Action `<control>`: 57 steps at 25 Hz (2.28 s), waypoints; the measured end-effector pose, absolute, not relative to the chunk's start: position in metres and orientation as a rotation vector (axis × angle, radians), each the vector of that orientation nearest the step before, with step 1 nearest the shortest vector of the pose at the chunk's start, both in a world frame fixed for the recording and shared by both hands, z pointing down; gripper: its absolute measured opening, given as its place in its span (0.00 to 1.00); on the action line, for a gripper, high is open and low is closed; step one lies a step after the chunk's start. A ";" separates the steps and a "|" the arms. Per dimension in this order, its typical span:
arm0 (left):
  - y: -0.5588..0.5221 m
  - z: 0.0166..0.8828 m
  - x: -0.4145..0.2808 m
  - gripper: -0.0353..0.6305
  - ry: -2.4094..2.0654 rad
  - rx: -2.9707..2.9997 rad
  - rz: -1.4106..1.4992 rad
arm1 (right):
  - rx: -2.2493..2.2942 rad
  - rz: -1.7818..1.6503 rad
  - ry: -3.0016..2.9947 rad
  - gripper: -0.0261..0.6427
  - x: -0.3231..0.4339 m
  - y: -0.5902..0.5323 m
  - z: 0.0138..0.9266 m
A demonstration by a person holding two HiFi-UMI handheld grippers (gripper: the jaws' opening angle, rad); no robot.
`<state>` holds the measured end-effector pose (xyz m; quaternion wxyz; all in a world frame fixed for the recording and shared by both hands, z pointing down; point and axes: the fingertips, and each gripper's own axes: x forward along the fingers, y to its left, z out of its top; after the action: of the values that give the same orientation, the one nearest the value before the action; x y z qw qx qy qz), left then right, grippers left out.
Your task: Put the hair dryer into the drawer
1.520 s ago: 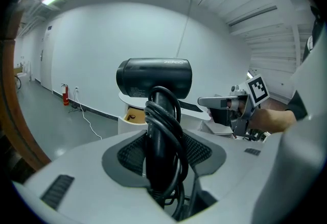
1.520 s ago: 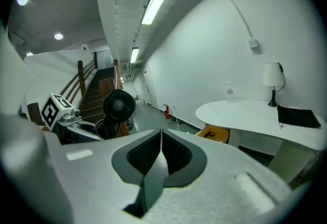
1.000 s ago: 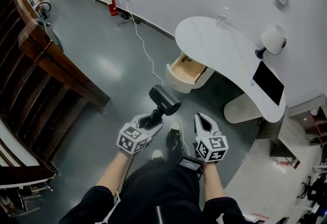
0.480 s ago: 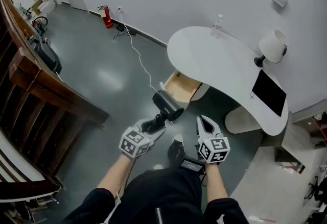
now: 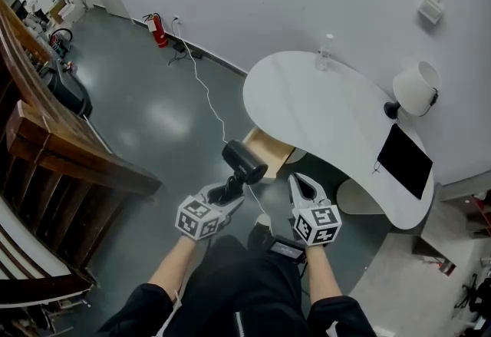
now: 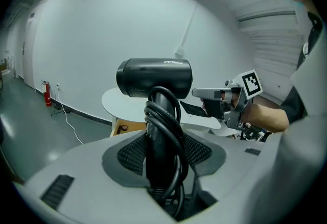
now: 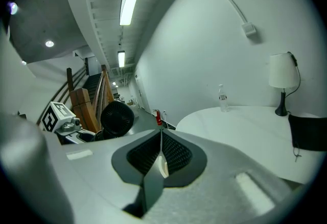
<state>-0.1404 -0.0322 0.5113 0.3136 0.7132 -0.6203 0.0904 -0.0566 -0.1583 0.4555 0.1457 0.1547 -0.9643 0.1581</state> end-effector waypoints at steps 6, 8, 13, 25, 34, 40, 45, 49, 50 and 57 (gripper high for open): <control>-0.051 0.519 -0.152 0.37 -1.611 1.868 0.255 | 0.443 0.477 -2.750 0.05 -0.069 -0.180 0.464; -0.056 0.521 -0.160 0.37 -1.599 1.874 0.261 | 0.455 0.444 -2.733 0.05 -0.074 -0.182 0.467; -0.066 0.526 -0.181 0.37 -1.532 1.931 0.323 | 0.520 0.475 -2.714 0.05 -0.089 -0.185 0.469; -0.094 0.548 -0.229 0.37 -1.256 2.186 0.615 | 0.839 0.526 -2.611 0.05 -0.109 -0.194 0.483; -0.111 0.565 -0.247 0.37 -1.036 2.354 0.821 | 1.008 0.550 -2.557 0.05 -0.119 -0.193 0.489; -0.126 0.581 -0.250 0.37 -0.899 2.437 1.002 | 1.036 0.564 -2.522 0.05 -0.117 -0.200 0.497; -0.134 0.602 -0.247 0.37 -0.779 2.471 1.152 | 1.063 0.608 -2.491 0.05 -0.114 -0.207 0.509; -0.139 0.618 -0.248 0.37 -0.689 2.491 1.232 | 1.077 0.623 -2.470 0.05 -0.115 -0.208 0.519; -0.140 0.621 -0.248 0.37 -0.667 2.497 1.251 | 1.082 0.627 -2.464 0.05 -0.115 -0.208 0.521; -0.157 0.645 -0.243 0.37 -0.504 2.543 1.418 | 1.123 0.666 -2.417 0.05 -0.101 -0.217 0.539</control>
<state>-0.2433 -0.1566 0.6453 0.0931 0.8569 -0.1696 0.4778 -0.1012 -0.2170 0.5390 0.1961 0.4009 -0.8628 0.2376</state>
